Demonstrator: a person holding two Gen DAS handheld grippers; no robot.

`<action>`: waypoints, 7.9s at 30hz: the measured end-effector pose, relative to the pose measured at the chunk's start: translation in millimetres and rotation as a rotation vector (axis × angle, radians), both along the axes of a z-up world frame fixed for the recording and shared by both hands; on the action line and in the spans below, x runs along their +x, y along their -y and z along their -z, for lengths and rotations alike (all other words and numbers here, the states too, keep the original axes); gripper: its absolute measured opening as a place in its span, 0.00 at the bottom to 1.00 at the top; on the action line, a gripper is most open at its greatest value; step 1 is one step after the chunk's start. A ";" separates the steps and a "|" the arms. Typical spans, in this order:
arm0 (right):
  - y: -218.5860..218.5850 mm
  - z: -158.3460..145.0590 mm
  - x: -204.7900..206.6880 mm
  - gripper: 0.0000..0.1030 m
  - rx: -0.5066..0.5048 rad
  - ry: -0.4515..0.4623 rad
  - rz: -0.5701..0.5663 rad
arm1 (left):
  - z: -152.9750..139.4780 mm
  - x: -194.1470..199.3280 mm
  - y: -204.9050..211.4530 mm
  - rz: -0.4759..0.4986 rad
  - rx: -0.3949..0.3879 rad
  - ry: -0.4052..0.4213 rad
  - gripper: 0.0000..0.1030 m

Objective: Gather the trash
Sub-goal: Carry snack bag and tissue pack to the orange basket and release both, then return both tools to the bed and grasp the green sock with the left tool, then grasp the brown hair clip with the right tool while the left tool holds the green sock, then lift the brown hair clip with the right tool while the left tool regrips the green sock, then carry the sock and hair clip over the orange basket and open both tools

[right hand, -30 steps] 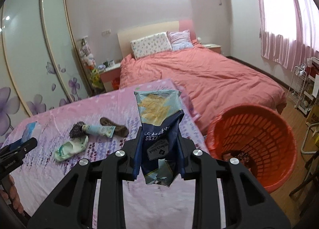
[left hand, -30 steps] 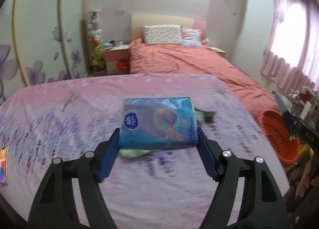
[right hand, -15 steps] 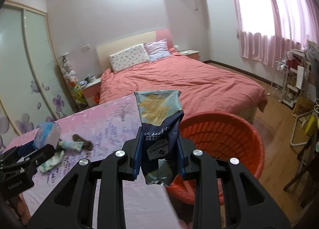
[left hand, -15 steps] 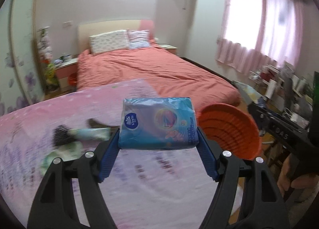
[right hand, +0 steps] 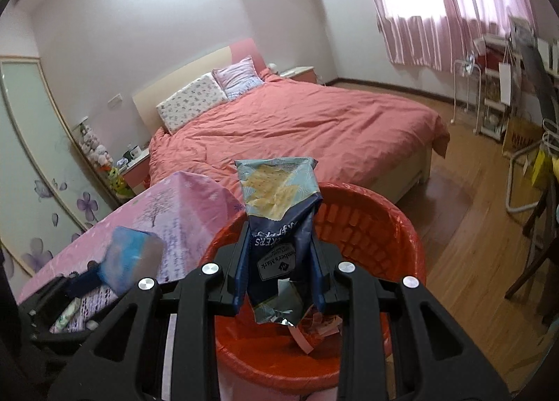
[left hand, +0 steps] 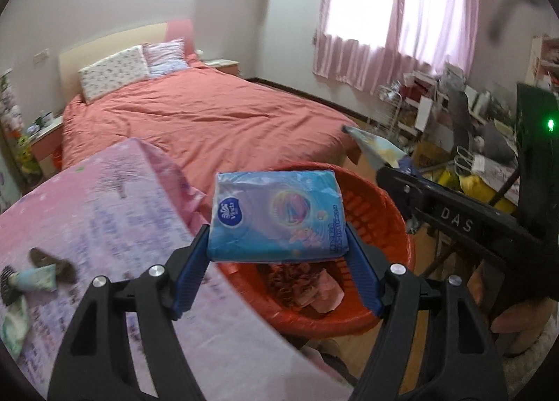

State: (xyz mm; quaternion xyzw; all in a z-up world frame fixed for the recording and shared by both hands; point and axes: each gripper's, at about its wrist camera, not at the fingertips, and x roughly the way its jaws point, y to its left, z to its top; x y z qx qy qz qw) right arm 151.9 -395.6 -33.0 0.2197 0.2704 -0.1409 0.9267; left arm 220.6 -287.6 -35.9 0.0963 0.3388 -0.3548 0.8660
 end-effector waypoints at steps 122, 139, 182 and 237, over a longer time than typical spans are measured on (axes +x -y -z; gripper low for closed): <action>-284.7 48.3 143.8 0.58 -0.237 -0.277 -0.574 | 62.1 67.9 -433.7 -0.774 0.144 -0.146 0.22; -259.0 57.8 93.2 0.36 -0.155 -0.328 -0.518 | 61.8 68.3 -432.7 -0.776 0.142 -0.147 0.22; -259.3 62.2 95.2 0.33 -0.239 -0.303 -0.450 | 58.1 62.5 -413.3 -0.719 0.236 -0.078 0.91; -216.3 -14.5 32.3 0.32 -0.209 -0.132 -0.405 | -38.0 20.2 -344.4 -0.535 0.019 0.040 0.05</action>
